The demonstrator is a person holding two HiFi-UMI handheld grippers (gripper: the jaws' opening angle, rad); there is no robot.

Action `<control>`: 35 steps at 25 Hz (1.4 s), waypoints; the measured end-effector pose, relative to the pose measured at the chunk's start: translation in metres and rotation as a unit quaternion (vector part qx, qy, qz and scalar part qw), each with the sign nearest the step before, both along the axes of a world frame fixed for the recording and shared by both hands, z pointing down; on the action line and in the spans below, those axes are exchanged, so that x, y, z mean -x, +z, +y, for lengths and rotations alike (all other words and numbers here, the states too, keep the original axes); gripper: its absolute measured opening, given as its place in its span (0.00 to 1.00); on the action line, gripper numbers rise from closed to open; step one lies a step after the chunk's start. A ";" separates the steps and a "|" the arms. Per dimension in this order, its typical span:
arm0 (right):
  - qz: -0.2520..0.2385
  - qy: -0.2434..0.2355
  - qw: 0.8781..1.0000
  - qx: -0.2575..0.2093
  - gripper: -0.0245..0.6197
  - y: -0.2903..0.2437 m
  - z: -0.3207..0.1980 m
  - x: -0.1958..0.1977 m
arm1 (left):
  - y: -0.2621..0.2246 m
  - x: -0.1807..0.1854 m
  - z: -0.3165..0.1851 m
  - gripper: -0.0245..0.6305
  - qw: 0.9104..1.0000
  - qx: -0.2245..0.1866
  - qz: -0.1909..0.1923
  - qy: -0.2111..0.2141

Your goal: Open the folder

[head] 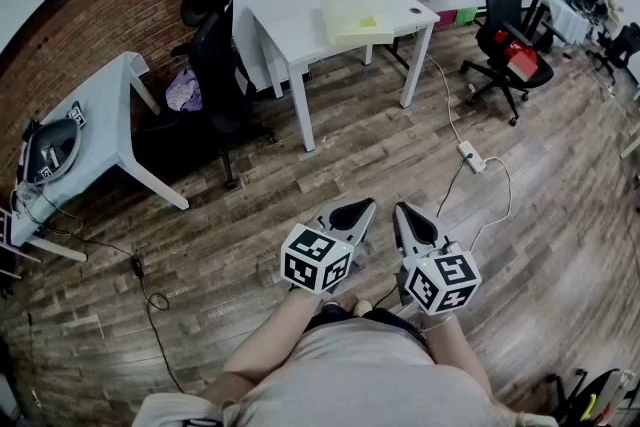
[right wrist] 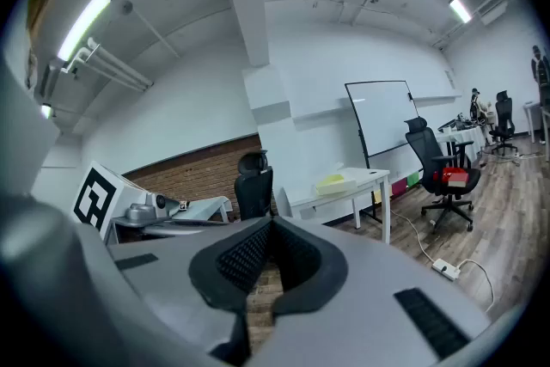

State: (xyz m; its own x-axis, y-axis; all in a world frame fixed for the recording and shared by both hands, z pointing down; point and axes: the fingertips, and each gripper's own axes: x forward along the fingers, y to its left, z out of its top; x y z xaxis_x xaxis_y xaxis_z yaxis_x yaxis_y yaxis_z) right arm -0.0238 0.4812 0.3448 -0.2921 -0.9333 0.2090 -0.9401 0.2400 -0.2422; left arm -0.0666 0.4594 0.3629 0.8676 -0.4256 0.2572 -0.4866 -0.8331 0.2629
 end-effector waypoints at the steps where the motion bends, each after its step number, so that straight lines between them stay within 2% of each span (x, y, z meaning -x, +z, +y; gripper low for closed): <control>1: 0.001 -0.002 1.000 0.001 0.07 0.001 -0.002 0.001 | 0.001 -0.001 0.000 0.06 1.000 0.000 -0.003 0.002; 9: 0.005 -0.005 1.000 0.008 0.07 0.010 -0.001 -0.001 | 0.008 -0.001 -0.001 0.06 1.000 0.004 0.003 -0.004; 16: -0.023 0.008 1.000 0.002 0.07 0.007 -0.008 -0.014 | 0.005 -0.014 -0.003 0.06 1.000 0.006 0.009 0.001; 23: -0.020 0.004 1.000 -0.003 0.07 0.003 -0.012 -0.036 | -0.002 -0.037 -0.011 0.06 0.999 0.014 0.039 -0.010; 30: -0.024 -0.004 1.000 0.011 0.07 0.014 -0.009 -0.052 | -0.001 -0.052 -0.012 0.06 0.999 0.015 0.042 -0.017; 35: -0.028 0.006 1.000 0.010 0.07 0.014 -0.030 -0.070 | 0.004 -0.062 -0.024 0.06 0.999 0.017 0.036 -0.011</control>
